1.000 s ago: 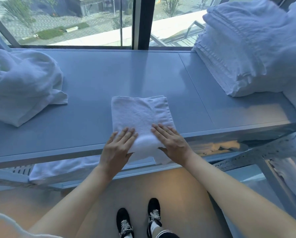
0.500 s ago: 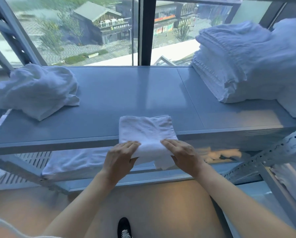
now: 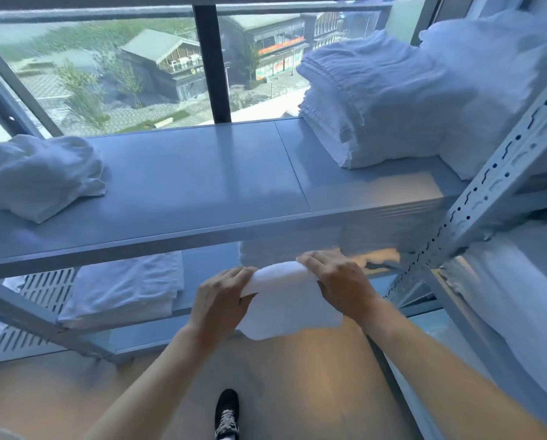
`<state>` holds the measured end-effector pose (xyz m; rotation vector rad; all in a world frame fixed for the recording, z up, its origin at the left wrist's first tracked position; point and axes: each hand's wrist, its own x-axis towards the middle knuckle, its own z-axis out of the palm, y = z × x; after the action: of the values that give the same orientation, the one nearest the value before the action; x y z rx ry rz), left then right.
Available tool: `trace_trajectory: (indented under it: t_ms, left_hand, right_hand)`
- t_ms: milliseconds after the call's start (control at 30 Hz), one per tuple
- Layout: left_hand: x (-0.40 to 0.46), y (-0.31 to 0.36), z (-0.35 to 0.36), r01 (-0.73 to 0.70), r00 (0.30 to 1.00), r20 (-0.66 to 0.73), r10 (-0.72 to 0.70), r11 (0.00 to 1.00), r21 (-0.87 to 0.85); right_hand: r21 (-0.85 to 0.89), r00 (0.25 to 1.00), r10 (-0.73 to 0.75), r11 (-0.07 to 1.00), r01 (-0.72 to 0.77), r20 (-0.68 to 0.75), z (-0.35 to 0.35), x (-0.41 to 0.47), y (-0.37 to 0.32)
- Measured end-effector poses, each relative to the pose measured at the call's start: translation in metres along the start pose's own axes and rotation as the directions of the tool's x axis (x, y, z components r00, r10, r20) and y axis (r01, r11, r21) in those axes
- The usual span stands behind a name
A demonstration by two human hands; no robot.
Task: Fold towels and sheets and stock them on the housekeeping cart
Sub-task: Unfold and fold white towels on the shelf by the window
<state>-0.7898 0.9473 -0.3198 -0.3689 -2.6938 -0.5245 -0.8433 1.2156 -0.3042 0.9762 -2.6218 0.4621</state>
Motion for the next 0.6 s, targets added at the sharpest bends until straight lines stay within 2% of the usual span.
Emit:
trace_trajectory:
  t_ms: [267, 600]
  left_hand:
    - [0.02, -0.048, -0.012, 0.061, 0.997, -0.038, -0.06, 0.998, 0.035]
    - [0.098, -0.192, -0.024, 0.15, 0.989, -0.001, -0.151, 0.985, -0.081]
  right_hand:
    - [0.033, 0.999, -0.031, 0.999, 0.03, 0.018, 0.014, 0.06, -0.006]
    - [-0.017, 0.994, -0.057, 0.998, 0.059, 0.098, 0.074, 0.22, -0.001]
